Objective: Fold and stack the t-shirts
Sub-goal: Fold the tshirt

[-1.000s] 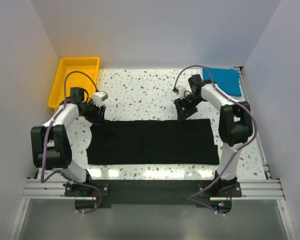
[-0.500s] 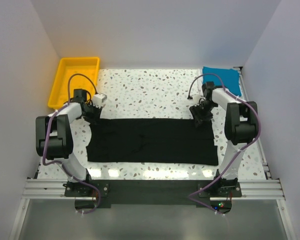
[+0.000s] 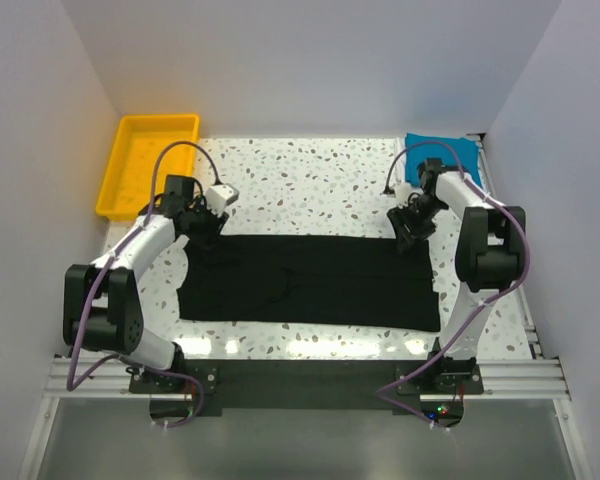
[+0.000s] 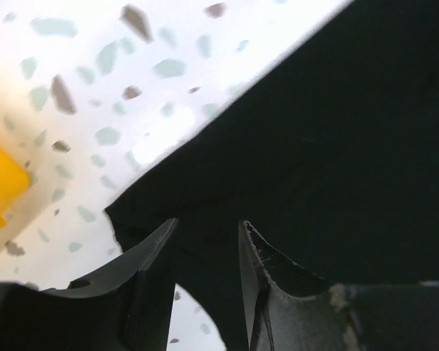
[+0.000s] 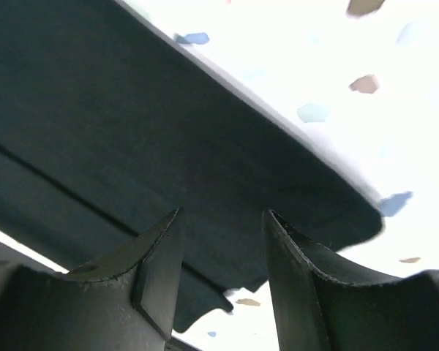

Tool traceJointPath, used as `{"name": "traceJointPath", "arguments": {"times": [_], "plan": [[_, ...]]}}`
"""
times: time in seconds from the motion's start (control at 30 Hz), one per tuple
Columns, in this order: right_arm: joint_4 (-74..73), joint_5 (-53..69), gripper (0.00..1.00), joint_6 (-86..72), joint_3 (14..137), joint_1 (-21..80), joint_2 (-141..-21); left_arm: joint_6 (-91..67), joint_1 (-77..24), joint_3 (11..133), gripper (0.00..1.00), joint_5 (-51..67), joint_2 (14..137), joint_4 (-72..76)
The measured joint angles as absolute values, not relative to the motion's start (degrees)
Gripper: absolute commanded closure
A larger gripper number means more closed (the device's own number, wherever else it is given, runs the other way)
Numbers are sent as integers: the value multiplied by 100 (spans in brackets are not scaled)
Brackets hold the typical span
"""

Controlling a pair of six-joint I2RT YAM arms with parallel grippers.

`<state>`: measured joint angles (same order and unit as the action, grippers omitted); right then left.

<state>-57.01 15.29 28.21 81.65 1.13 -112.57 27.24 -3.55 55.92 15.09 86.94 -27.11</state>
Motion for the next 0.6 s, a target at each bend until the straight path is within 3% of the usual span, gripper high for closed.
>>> {"name": "traceJointPath", "arguments": {"times": [0.4, 0.6], "plan": [[-6224, 1608, 56, 3374, 8868, 110, -11557, 2757, -1221, 5610, 62, 1293, 9614, -3507], [-6276, 1535, 55, 3524, 8733, 108, -11601, 2650, -1525, 6593, 67, 904, 10444, -3861]]}}
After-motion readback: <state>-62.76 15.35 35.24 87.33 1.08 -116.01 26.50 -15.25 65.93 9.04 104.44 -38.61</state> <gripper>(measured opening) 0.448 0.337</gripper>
